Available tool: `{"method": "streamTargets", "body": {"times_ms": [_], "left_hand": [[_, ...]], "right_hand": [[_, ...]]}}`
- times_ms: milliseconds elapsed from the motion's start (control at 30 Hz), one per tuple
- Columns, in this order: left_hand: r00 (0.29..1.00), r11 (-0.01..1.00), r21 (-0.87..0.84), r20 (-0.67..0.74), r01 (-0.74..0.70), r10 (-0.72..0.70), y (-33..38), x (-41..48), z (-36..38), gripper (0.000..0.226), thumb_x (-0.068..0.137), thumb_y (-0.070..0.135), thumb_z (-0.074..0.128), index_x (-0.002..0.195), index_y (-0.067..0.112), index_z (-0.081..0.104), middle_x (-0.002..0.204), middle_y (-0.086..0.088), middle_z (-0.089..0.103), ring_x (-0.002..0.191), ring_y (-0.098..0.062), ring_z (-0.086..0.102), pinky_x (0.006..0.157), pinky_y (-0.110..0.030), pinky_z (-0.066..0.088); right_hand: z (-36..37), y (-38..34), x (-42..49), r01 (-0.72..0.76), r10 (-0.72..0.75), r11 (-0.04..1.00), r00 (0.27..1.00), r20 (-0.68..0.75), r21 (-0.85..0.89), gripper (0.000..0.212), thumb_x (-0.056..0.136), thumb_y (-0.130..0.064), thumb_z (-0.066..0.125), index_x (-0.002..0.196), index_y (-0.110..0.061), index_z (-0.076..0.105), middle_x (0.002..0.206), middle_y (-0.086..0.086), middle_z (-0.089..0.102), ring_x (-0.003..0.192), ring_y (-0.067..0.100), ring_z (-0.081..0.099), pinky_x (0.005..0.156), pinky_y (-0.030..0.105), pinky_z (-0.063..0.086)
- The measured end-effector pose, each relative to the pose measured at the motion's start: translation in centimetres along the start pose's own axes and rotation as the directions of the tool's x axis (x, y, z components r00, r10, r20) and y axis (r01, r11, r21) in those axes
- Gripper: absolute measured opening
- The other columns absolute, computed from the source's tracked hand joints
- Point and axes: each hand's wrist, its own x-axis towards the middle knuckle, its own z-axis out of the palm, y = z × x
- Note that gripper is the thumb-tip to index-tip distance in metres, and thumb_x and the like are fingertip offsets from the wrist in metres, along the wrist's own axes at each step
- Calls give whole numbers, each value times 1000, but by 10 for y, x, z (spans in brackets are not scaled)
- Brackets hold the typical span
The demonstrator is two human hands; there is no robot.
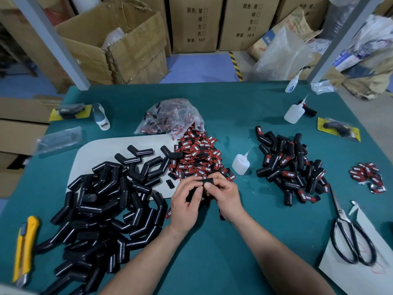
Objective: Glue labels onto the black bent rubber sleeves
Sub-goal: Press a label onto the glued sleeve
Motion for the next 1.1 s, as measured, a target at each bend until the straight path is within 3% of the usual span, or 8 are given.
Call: {"method": "streamTargets", "body": {"times_ms": [100, 233, 333, 500, 600, 933, 1100], "left_hand": [[999, 1000, -12, 43, -11, 12, -3, 0, 0, 18, 99, 13, 60, 106, 6, 75, 120, -5, 67, 116, -24, 64, 101, -30, 49], [1000, 989, -148, 6, 22, -22, 1, -1, 2, 25, 97, 14, 62, 112, 34, 58, 122, 0, 67, 117, -27, 64, 102, -36, 49], [999, 988, -147, -24, 42, -46, 1, -2, 1, 32, 97, 16, 63, 107, 44, 54, 123, -7, 68, 117, -30, 64, 101, -40, 50], [998, 999, -8, 47, -34, 35, -6, -1, 1, 15, 99, 13, 59, 104, 26, 65, 126, 5, 66, 120, -23, 63, 103, -31, 48], [996, 997, 36, 49, -71, 69, -8, -3, 2, 13, 99, 11, 59, 108, 18, 67, 127, 4, 65, 121, -20, 62, 104, -25, 45], [997, 993, 82, -1, -81, 81, -6, -3, 3, 12, 99, 15, 61, 110, 14, 67, 120, -2, 66, 117, -15, 63, 102, -24, 45], [996, 992, 81, -6, -93, 93, -3, -3, 3, 11, 98, 15, 61, 109, 15, 65, 119, 3, 63, 116, -11, 62, 101, -20, 45]], "right_hand": [[-1, 2, 1, -4, 4, 1000, 1000, -1, 24, 13, 83, -22, 71, 71, -20, 72, 85, 3, 59, 72, 21, 53, 65, 33, 46], [-3, 8, 4, -15, 16, 999, 1000, -22, 41, 21, 82, -22, 72, 70, -6, 68, 84, 5, 58, 70, 20, 51, 64, 32, 45], [-3, 8, 4, -17, 18, 999, 1000, -13, 48, 17, 83, -22, 73, 72, -10, 71, 84, 5, 58, 69, 18, 51, 64, 30, 46], [-3, 8, 4, -20, 21, 998, 1000, -16, 62, 25, 83, -22, 73, 72, 0, 67, 84, 7, 57, 70, 18, 52, 64, 30, 46], [-2, 6, 3, -10, 11, 998, 1000, -13, 63, 21, 83, -22, 72, 71, -5, 68, 83, 7, 57, 69, 17, 51, 63, 27, 46], [-2, 7, 3, 19, -18, 999, 1000, -19, 32, 18, 84, -22, 73, 69, -14, 70, 81, 6, 57, 72, 18, 52, 65, 27, 46], [-4, 11, 4, 2, -2, 1000, 1000, -25, 21, 24, 85, -23, 73, 72, -3, 68, 83, 9, 57, 74, 20, 53, 66, 29, 47]]}}
